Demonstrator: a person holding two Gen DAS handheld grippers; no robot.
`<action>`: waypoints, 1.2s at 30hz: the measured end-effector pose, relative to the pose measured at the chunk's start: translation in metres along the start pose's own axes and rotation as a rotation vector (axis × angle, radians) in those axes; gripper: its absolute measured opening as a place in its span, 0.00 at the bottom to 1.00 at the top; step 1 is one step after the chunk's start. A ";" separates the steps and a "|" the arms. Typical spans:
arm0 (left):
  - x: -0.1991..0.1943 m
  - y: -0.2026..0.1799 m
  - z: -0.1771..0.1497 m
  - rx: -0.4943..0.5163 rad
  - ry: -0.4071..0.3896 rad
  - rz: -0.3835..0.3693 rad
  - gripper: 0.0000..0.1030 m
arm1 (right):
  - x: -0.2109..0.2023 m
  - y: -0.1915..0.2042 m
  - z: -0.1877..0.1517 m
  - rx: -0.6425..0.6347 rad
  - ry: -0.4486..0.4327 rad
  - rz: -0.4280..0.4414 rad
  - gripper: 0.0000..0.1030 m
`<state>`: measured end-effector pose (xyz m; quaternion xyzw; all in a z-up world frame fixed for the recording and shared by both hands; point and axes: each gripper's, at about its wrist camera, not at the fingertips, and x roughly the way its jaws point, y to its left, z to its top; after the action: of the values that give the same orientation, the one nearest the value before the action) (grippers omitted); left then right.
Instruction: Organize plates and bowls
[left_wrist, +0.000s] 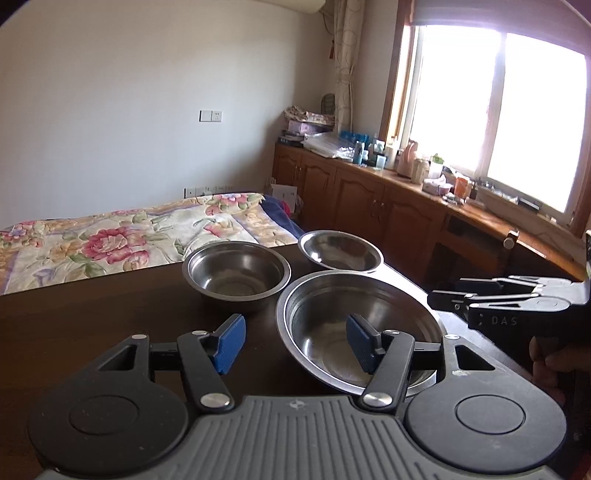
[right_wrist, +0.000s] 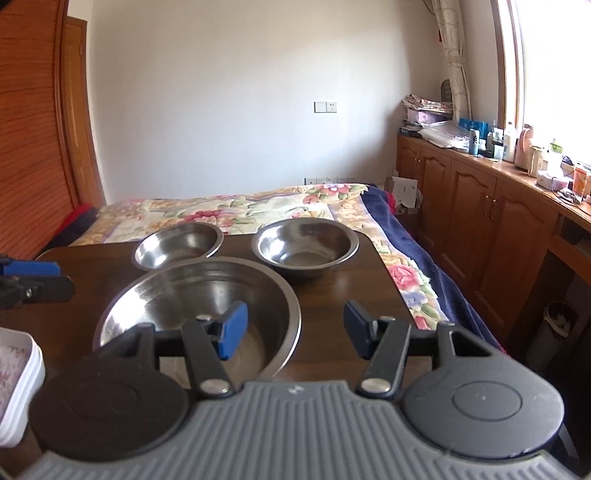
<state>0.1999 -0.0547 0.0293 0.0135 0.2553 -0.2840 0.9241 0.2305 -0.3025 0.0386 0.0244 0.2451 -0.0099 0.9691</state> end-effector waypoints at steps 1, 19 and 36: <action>0.001 -0.001 0.000 0.011 0.000 0.000 0.58 | 0.003 0.000 0.000 0.000 0.006 0.002 0.57; 0.037 -0.007 -0.009 -0.037 0.074 0.092 0.39 | 0.029 -0.012 -0.006 0.024 0.052 0.119 0.46; 0.029 -0.027 -0.018 -0.104 0.110 0.142 0.19 | 0.013 -0.032 -0.014 0.141 0.053 0.316 0.16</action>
<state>0.1975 -0.0887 0.0027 -0.0009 0.3185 -0.2029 0.9260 0.2338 -0.3337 0.0184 0.1307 0.2621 0.1261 0.9478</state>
